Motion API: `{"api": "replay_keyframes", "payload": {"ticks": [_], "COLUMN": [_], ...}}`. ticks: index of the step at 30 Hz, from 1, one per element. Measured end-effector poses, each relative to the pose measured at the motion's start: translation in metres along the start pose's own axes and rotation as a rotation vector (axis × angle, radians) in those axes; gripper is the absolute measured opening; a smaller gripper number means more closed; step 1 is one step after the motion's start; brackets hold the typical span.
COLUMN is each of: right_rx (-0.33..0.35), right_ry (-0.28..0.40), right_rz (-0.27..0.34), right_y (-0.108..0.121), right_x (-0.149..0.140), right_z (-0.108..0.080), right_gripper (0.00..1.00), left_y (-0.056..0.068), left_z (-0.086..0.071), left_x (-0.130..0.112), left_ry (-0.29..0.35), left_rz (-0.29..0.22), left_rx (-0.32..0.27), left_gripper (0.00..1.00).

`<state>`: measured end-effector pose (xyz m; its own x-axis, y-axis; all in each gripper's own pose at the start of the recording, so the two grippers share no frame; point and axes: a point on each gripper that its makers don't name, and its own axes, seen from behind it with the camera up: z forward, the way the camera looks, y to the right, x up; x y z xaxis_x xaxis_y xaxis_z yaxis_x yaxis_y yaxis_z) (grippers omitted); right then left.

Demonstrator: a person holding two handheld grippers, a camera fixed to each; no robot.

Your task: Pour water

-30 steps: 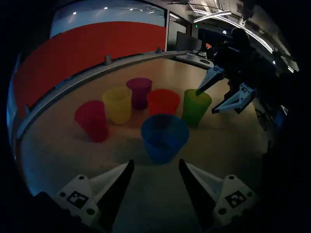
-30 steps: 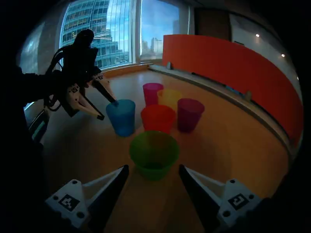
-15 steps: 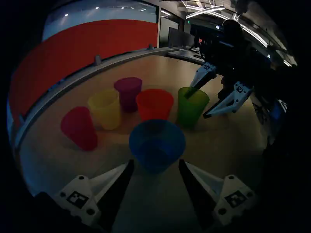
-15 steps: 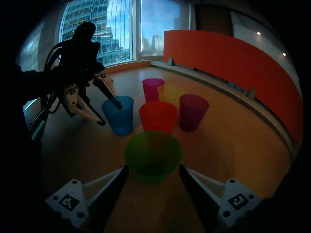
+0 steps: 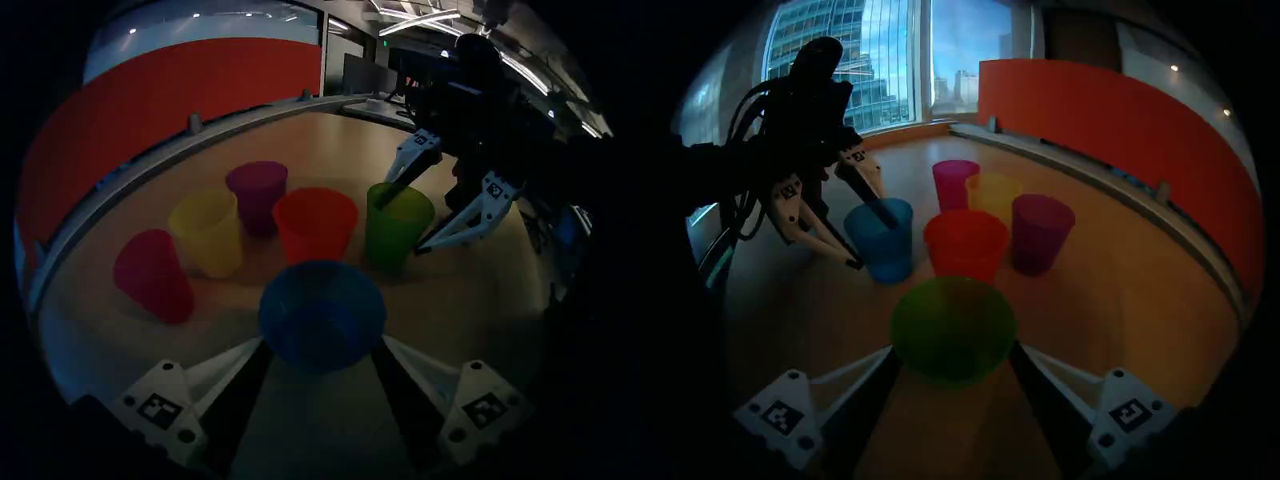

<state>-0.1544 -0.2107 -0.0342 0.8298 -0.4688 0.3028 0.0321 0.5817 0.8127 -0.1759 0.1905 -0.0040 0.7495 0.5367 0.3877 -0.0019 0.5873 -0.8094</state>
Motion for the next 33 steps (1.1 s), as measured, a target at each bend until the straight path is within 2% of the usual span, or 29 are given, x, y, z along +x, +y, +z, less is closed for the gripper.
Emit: {"api": "replay_keyframes", "payload": {"ticks": [13,19,33], "right_rx": [0.003,0.004,0.006], "right_ry": [0.003,0.006,0.027], "right_rz": [-0.008,-0.004,0.013], "right_y": [0.0005,-0.0002,-0.0003], "right_x": [0.0032,0.0042,0.0094], "right_z": [0.0027,0.0034,-0.0027], "right_gripper": [1.0,0.88,0.87], "left_y": [-0.0003,0.0001,-0.0002], "left_z": [0.0028,0.0031,-0.001], "left_x": [0.0071,0.0084,0.0087], "left_ry": [0.016,0.021,0.029], "left_rz": [-0.006,-0.027,-0.033], "left_rx": [0.001,0.002,0.011], "left_gripper": [0.85,0.84,0.83]}}
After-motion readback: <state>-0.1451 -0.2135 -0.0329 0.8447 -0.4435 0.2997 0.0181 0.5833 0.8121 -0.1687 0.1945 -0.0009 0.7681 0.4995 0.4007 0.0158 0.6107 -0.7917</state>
